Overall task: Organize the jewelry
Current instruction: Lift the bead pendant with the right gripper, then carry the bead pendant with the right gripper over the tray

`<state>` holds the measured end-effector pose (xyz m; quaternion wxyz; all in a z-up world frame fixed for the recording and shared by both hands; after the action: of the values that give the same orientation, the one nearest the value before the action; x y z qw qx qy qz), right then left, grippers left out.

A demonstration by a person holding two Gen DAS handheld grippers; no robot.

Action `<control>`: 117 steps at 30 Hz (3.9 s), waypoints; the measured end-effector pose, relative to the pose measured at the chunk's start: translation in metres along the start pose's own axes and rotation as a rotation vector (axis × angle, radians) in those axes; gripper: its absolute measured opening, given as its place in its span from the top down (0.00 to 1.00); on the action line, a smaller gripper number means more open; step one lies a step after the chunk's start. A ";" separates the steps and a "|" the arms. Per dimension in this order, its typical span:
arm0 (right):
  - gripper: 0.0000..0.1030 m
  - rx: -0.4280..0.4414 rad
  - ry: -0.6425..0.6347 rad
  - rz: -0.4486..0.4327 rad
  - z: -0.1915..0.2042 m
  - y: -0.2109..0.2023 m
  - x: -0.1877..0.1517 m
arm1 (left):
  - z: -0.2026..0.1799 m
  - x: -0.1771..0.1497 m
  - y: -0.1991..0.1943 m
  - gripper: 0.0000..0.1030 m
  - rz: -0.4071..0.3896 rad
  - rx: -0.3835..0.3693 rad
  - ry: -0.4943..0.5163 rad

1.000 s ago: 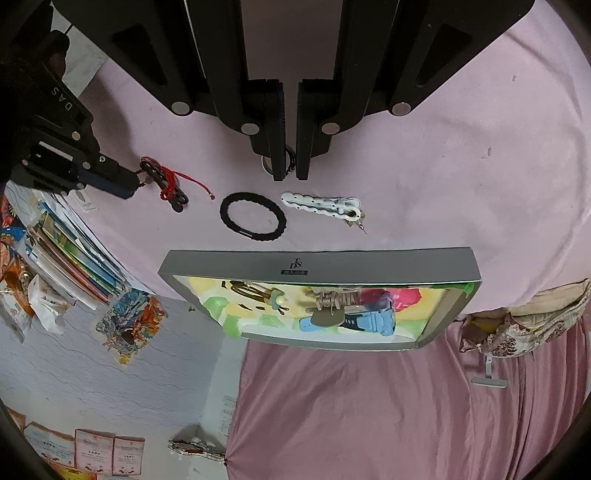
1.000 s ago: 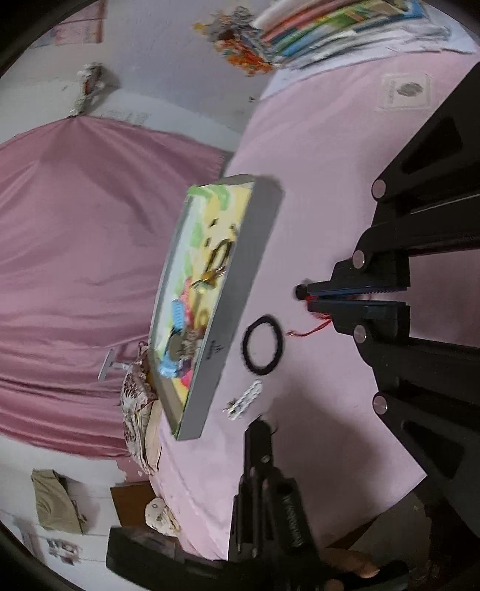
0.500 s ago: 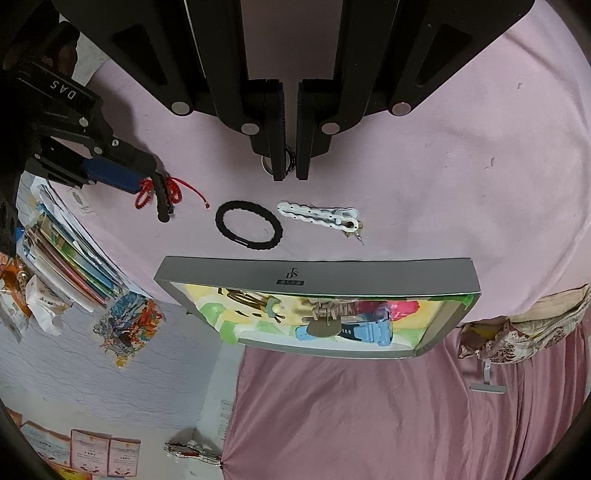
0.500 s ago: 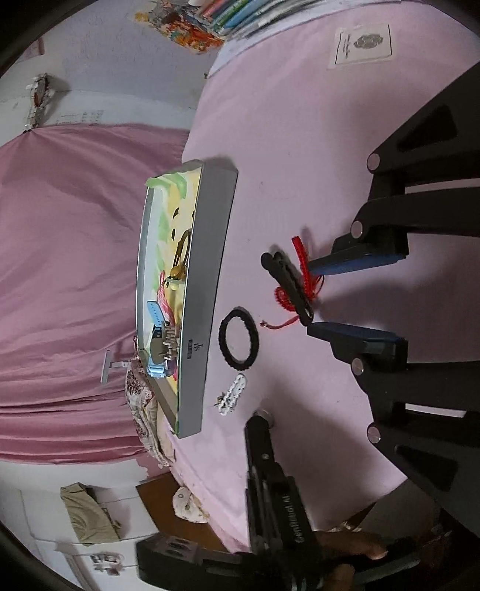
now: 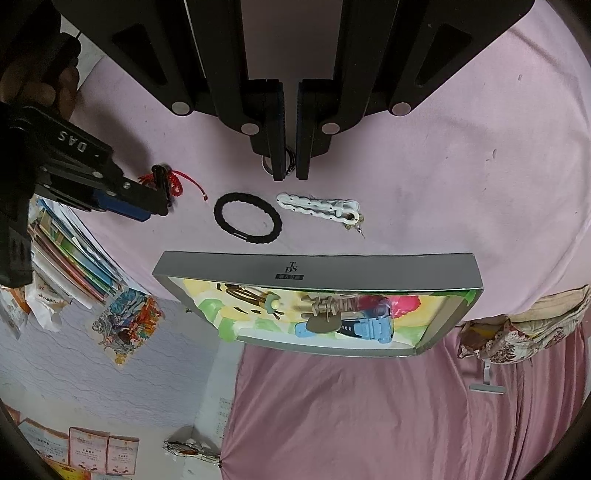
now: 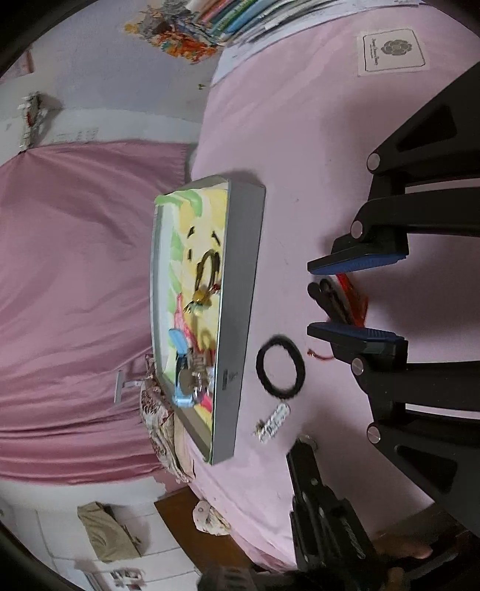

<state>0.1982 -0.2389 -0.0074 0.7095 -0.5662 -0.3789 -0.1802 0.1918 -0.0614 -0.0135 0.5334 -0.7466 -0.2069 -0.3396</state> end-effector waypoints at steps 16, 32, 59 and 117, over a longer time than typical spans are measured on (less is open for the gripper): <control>0.86 0.023 -0.007 0.066 0.007 0.011 -0.001 | -0.003 0.009 -0.004 0.97 -0.041 -0.027 0.000; 0.86 0.026 -0.031 0.091 0.013 0.021 0.007 | -0.004 0.011 -0.011 0.97 -0.065 -0.036 -0.008; 0.86 0.092 0.034 -0.493 0.007 -0.032 0.123 | 0.005 0.138 -0.048 0.97 -0.517 0.015 0.060; 0.64 0.084 0.149 0.120 -0.034 0.135 0.141 | 0.075 0.167 0.135 0.68 0.053 0.050 -0.112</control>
<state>0.3937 -0.2068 0.0048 0.7683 -0.5427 -0.2977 -0.1631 0.4181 -0.0462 0.0047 0.5482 -0.7561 -0.2249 -0.2778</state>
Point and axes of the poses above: each gripper's, at about its wrist camera, not at the fingertips, and y roughly the way its jaws point, z to its left, x to its top, the point moved 3 cm from there along y, roughly the way its jaws point
